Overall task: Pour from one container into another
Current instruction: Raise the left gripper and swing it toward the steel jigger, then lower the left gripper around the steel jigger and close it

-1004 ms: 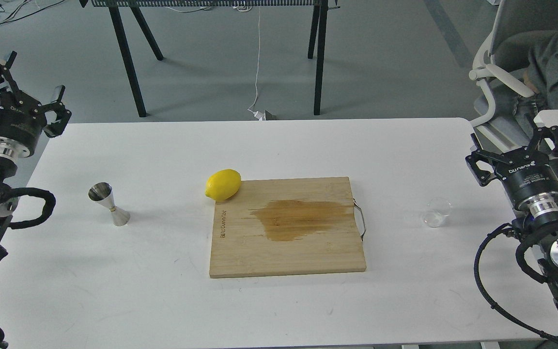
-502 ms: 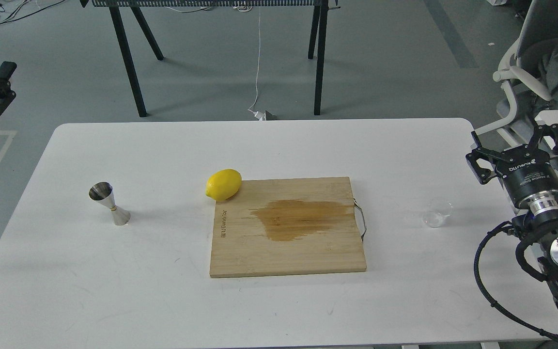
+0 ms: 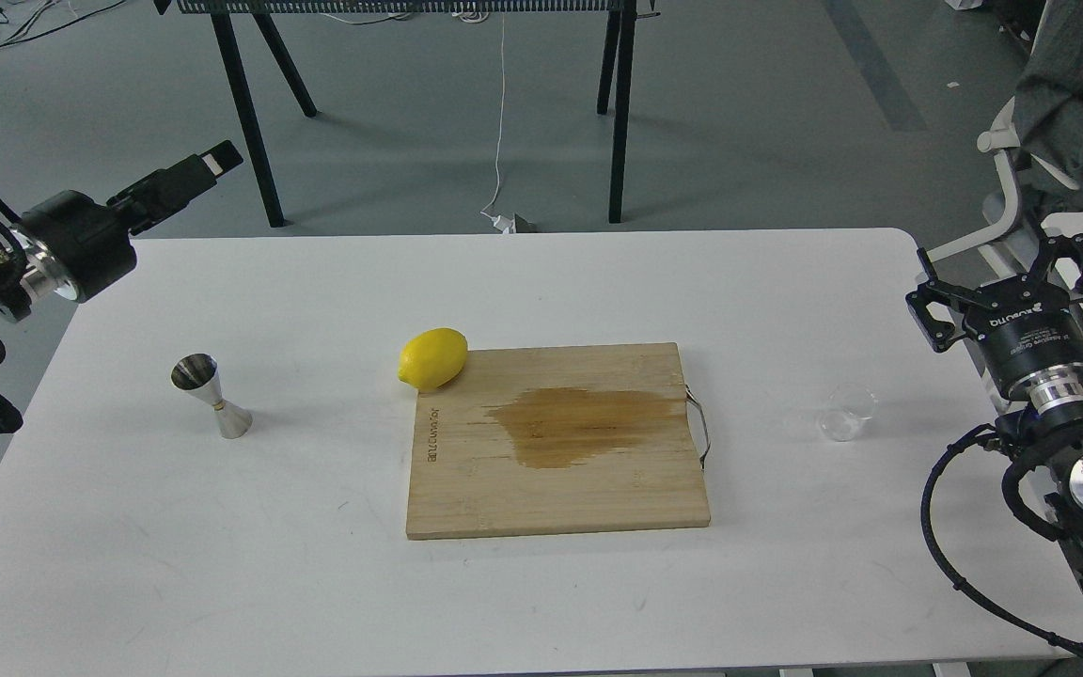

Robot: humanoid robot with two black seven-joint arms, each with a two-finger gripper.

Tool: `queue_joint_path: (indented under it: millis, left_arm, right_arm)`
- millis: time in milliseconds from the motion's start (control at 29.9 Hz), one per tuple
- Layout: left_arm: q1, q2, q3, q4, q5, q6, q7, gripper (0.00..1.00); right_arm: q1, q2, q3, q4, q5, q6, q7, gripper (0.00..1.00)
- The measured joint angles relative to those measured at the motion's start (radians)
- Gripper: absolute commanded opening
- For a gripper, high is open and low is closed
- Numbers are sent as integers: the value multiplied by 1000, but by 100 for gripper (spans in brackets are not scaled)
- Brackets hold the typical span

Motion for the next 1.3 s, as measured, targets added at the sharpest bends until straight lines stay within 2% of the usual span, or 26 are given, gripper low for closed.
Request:
queue_joint_path:
  millis: [234, 702, 1305]
  left_arm:
    - [78, 9, 46, 0, 70, 196, 0, 99]
    - [254, 8, 52, 6, 128, 374, 0, 99]
    - [387, -10, 53, 14, 134, 446, 0, 99]
  right_arm:
    - [-1, 0, -1, -1, -1, 0, 0, 99]
    - [-1, -4, -3, -3, -2, 0, 0, 99]
    - [-2, -9, -6, 2, -2, 0, 0, 99]
